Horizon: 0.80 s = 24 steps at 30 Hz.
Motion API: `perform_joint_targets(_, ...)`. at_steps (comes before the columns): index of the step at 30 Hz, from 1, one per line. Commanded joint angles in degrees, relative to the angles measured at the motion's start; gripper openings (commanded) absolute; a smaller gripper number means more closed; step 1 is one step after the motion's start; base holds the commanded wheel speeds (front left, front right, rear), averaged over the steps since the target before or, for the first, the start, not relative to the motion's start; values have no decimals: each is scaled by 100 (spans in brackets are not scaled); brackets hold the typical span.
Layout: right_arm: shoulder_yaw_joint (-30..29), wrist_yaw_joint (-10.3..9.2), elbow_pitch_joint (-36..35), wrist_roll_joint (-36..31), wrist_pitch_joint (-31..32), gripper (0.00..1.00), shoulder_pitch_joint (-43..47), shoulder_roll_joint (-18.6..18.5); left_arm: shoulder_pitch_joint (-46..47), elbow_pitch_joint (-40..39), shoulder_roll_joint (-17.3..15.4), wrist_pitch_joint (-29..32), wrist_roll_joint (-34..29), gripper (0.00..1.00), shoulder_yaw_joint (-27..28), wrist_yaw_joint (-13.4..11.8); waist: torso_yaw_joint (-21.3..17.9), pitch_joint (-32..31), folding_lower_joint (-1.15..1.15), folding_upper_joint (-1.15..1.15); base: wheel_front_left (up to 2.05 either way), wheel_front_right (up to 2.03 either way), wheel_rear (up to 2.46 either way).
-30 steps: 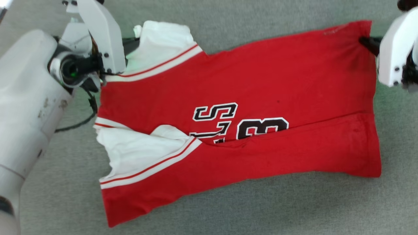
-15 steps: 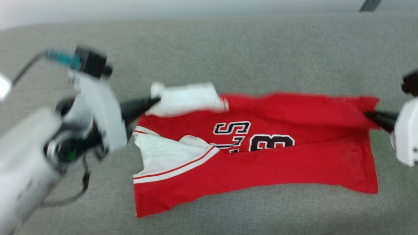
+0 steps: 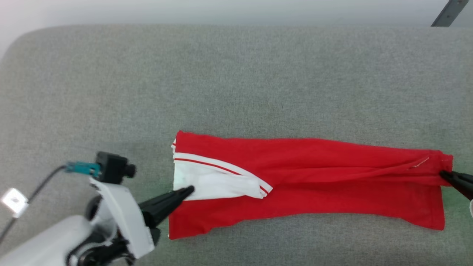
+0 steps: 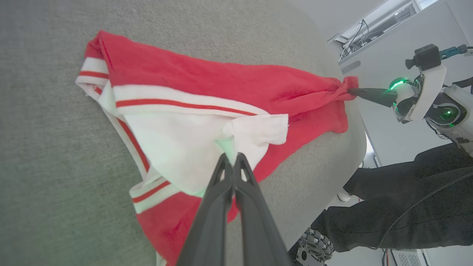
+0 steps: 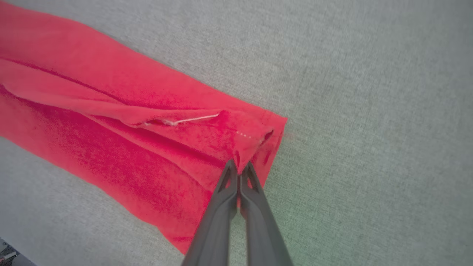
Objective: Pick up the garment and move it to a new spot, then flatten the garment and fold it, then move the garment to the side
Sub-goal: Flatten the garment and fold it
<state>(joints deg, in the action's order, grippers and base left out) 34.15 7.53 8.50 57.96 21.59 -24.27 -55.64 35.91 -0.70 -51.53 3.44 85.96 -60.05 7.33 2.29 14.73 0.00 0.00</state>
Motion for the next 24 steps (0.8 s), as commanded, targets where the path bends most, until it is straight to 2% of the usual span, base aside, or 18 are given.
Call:
perform_joint_targets(1,-37,-9,22,-54,-24,0,53,57,-49,45,66,-33,-23,0,-8,21,27,93,0,0,0,0,0)
perform_joint_targets(7,-75,-9,314,-354,-127,0,-23,430,9,863,656,-282,-183,0,-122,21,-6,334,0,0,0,0,0)
perform_joint_targets(10,-21,-9,422,-415,-132,0,-92,566,45,1185,842,-350,-285,0,-216,21,-31,379,0,0,0,0,0)
perform_joint_targets(11,-14,-9,437,-428,-154,7,-94,603,50,1280,877,-391,-320,0,-230,20,-38,377,0,0,0,0,0)
perform_joint_targets(13,-85,-9,483,-397,-226,62,-114,657,-7,1358,959,-526,-326,35,-243,20,-59,335,0,0,0,0,0)
perform_joint_targets(14,-122,-9,486,-374,-250,100,-105,660,-53,1375,965,-610,-331,49,-241,19,-65,300,0,0,0,0,0)
perform_joint_targets(16,-186,-9,476,-310,-271,100,-45,638,-155,1391,945,-790,-385,96,-255,19,-71,211,0,0,0,0,0)
perform_joint_targets(17,-226,-9,461,-251,-265,100,8,628,-202,1412,934,-904,-401,100,-243,19,-69,154,0,0,0,0,0)
perform_joint_targets(20,-392,-9,413,-35,-218,100,169,539,-387,1540,942,-1342,-445,100,-153,18,-23,-42,0,0,0,0,0)
perform_joint_targets(24,-671,-9,491,236,-108,100,500,417,-729,1690,1116,-1737,-400,100,85,-87,120,-335,0,0,0,0,0)
